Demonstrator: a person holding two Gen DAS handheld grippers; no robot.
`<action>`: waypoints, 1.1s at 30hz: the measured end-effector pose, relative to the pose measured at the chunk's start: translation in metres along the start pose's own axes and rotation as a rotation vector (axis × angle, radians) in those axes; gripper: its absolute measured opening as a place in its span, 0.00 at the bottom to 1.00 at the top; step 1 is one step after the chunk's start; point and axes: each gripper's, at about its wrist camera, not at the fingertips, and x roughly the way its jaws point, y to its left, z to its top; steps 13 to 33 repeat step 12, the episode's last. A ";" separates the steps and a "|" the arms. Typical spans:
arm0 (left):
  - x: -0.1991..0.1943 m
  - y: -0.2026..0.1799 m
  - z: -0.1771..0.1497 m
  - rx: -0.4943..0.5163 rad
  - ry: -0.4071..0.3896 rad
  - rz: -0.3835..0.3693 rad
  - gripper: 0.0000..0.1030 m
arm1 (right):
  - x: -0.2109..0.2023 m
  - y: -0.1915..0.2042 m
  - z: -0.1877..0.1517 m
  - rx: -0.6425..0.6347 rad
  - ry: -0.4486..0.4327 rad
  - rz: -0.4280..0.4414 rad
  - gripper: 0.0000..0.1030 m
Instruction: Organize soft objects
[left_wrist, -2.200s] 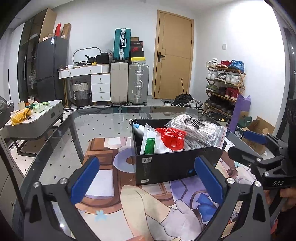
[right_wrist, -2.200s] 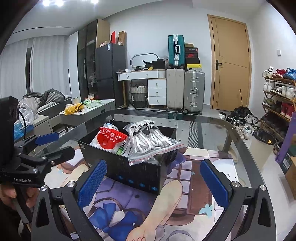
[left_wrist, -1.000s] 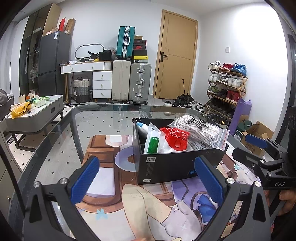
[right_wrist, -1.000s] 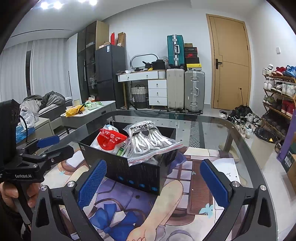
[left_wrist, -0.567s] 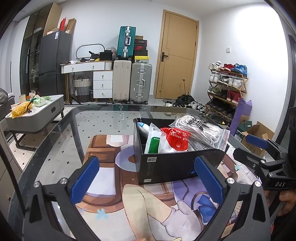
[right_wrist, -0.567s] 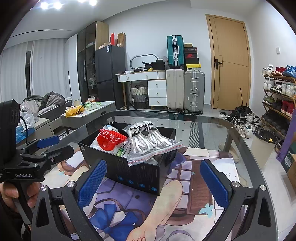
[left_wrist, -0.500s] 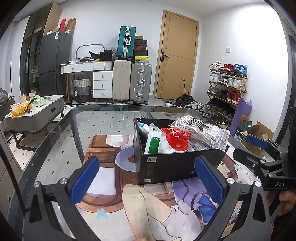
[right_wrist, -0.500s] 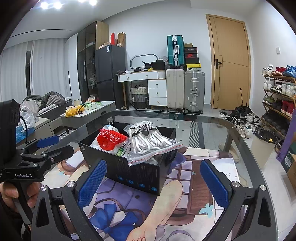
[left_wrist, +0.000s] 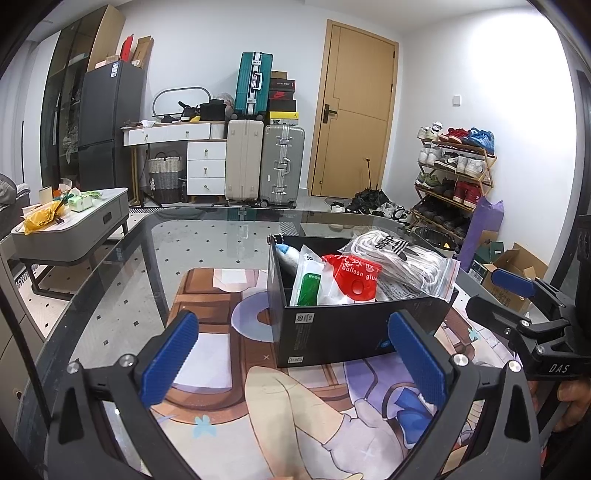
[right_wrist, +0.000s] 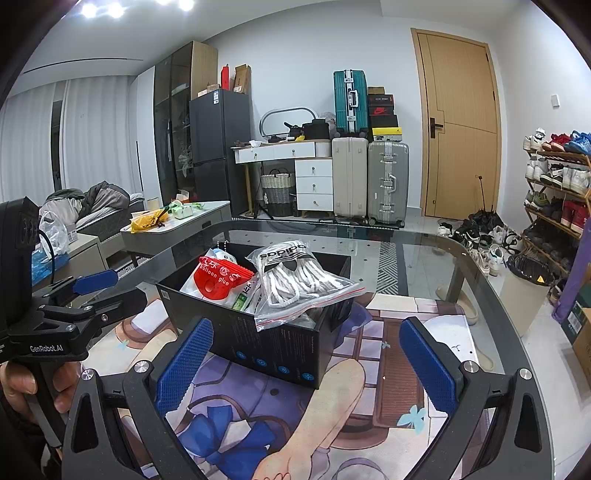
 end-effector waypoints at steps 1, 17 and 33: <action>0.000 0.000 0.000 0.001 0.000 0.000 1.00 | 0.000 0.000 0.000 0.000 0.000 0.000 1.00; 0.001 0.000 0.000 0.002 0.000 0.001 1.00 | 0.000 0.000 0.000 0.001 0.000 0.000 1.00; 0.001 0.000 0.000 0.002 0.000 0.001 1.00 | 0.000 0.000 0.000 0.001 0.000 0.000 1.00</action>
